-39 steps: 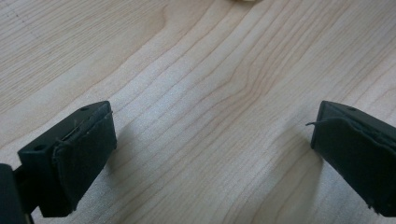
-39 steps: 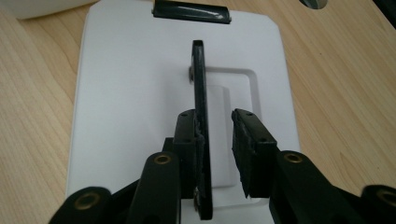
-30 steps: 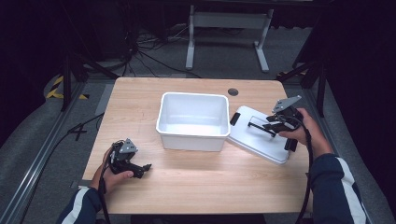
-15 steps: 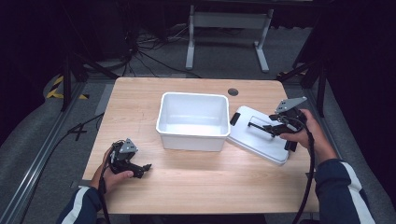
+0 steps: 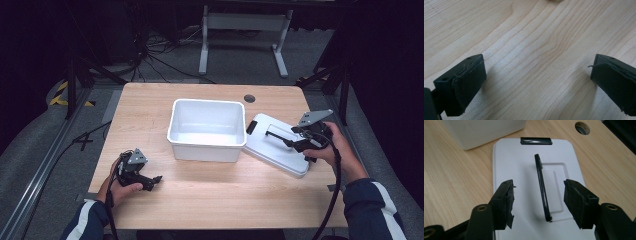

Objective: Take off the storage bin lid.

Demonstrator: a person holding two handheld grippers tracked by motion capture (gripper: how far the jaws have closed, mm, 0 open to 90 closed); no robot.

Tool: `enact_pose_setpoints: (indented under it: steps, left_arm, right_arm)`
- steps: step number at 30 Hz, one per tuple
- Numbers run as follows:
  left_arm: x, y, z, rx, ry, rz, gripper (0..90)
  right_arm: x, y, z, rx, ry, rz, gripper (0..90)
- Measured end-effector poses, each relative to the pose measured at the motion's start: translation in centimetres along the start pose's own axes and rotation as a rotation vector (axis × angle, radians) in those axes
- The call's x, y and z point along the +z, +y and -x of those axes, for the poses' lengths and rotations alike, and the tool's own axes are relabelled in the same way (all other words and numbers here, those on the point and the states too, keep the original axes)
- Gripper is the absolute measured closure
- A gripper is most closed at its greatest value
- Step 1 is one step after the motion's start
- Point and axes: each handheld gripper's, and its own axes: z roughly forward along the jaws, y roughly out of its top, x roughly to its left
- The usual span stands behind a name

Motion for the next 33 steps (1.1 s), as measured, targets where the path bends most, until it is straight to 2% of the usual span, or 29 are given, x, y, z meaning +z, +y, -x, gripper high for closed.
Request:
enact_pose_setpoints:
  steps: [10, 15, 26, 33]
  left_arm:
    - [0.0, 0.0, 0.0, -0.001, 0.002, 0.000, 0.5]
    - [0.0, 0.0, 0.1, -0.005, 0.002, 0.000, 0.6]
    - [-0.2, -0.2, 0.1, -0.003, 0.001, -0.001, 0.6]
    - [-0.2, -0.2, 0.1, -0.003, 0.001, -0.001, 0.6]
  right_arm:
    - [-1.7, -2.3, -0.5, 0.017, -0.040, 0.037, 36.8]
    - [-2.3, -3.3, -0.8, 0.026, -0.070, 0.037, 32.3]
    - [-2.9, -5.8, -1.2, 0.061, -0.085, 0.066, 30.1]
    - [-3.4, -7.8, -2.1, 0.073, -0.084, 0.100, 29.6]
